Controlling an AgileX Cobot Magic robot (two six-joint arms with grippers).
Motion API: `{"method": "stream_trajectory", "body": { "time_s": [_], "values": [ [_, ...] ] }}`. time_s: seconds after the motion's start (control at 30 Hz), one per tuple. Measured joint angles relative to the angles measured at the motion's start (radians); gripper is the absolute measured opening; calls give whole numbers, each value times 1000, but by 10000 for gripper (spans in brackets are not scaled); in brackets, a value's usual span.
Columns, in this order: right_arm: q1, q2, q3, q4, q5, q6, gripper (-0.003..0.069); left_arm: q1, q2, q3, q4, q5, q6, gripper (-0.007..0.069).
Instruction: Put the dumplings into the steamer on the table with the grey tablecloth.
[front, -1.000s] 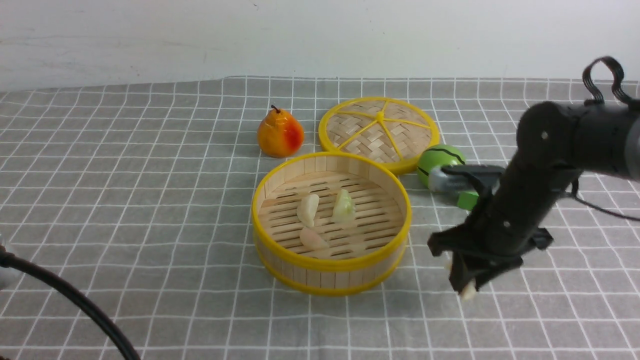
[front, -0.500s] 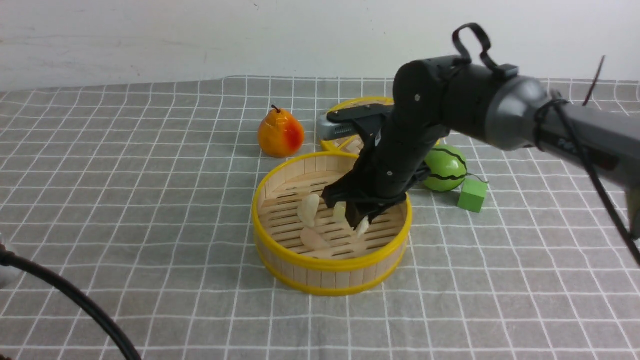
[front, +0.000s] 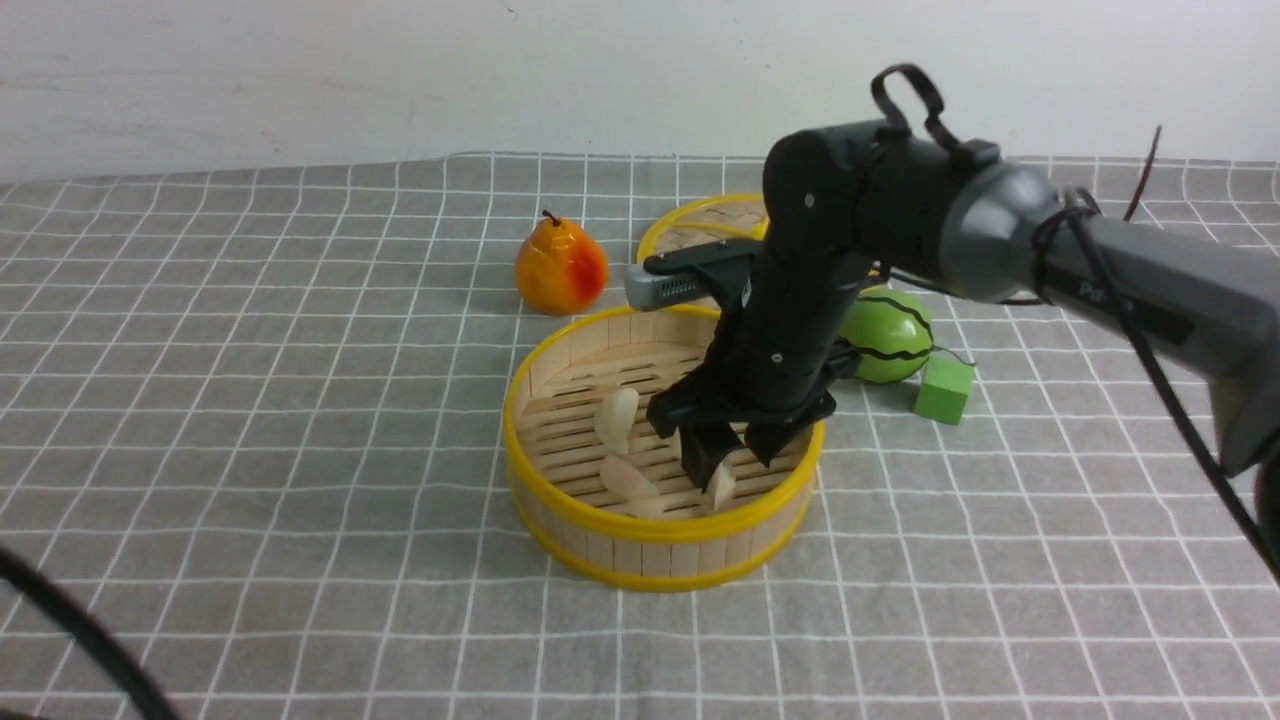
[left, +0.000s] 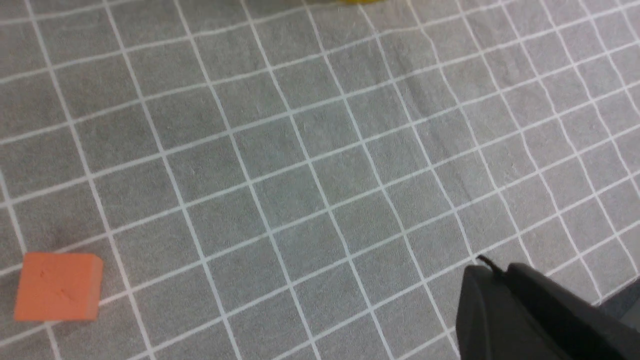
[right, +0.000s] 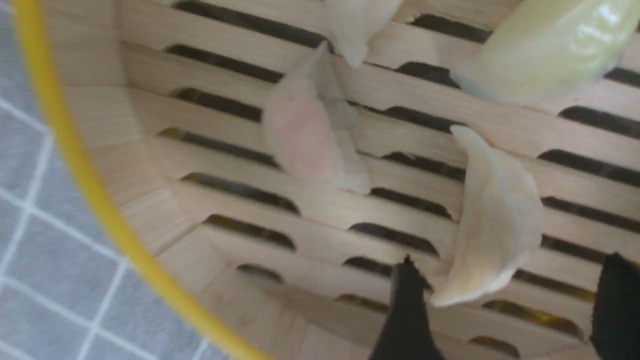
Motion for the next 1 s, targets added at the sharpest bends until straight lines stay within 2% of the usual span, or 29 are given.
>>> {"method": "stream_trajectory", "body": {
  "time_s": [0.1,0.2,0.37,0.53,0.6,0.77,1.0],
  "values": [
    [0,-84,0,34,2,-40,466,0,-90,72,3,-61,0,35],
    [0,-204,8,55,4,-82,414,0,-208,164,6,-133,-2,37],
    [0,-474,180,65,-48,-134,221,0,-385,265,6,-231,-29,39],
    [0,-745,459,131,-221,-215,36,0,-423,271,14,-255,-33,42],
    [0,-845,577,160,-296,-263,-12,0,-423,271,14,-255,-33,46],
    [0,-1107,819,216,-462,-335,-20,0,-423,271,14,-254,-33,53],
    [0,-1386,1023,229,-597,-345,-20,0,-423,271,14,-254,-33,59]
  ]
}}
